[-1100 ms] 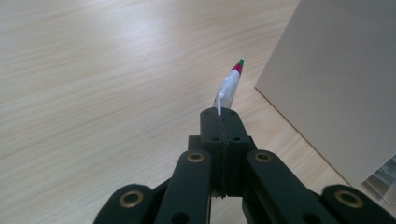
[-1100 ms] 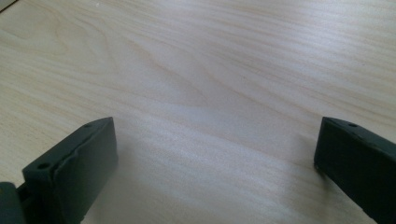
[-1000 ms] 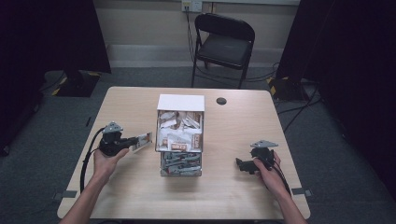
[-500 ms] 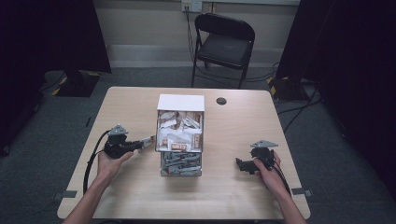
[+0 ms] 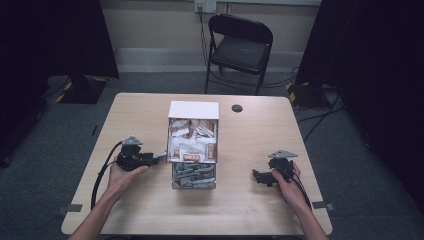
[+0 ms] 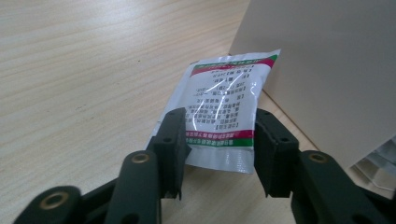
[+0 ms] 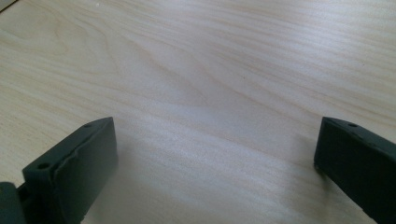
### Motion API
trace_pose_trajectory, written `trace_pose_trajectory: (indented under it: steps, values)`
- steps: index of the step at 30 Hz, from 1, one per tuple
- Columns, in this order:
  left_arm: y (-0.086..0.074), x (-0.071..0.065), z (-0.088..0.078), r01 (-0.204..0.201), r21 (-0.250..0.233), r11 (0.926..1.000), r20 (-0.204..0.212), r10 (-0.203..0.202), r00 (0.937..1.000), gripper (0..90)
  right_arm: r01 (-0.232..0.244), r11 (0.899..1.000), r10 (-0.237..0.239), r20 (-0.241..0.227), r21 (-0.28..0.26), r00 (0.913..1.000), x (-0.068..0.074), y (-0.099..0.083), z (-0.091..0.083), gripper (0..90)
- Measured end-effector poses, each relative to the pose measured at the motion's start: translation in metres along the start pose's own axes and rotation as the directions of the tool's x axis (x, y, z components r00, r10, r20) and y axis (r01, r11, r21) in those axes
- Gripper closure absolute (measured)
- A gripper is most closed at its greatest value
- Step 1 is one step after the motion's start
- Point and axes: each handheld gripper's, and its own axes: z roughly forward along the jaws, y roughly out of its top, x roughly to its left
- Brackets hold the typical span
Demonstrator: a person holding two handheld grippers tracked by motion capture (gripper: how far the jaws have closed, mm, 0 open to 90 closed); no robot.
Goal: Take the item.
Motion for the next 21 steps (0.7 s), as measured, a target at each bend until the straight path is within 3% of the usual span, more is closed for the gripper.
trace_pose_trajectory:
  steps: [8,11,16,21]
  values:
    - [-0.0010,0.0006,0.0050,0.016,0.039,0.9991,-0.011,-0.016,0.9998,44.1,0.001,1.000,-0.001,0.000,0.000,1.0000,0.0000,0.0000,0.0000,0.0]
    - [-0.0012,0.0022,0.0047,0.023,0.035,0.9991,-0.011,-0.023,0.9997,40.6,0.000,1.000,0.000,0.000,-0.001,1.0000,0.0000,0.0000,0.0000,0.0]
    - [-0.0005,0.0058,0.0033,0.045,0.015,0.9989,-0.024,-0.045,0.9987,25.8,0.001,1.000,-0.001,0.000,0.000,1.0000,0.0000,0.0000,0.0000,0.0]
    - [0.0004,0.0076,-0.0027,0.041,-0.007,0.9991,-0.040,-0.041,0.9984,19.9,0.000,1.000,0.000,0.000,0.000,1.0000,0.0000,0.0000,0.0000,0.0]
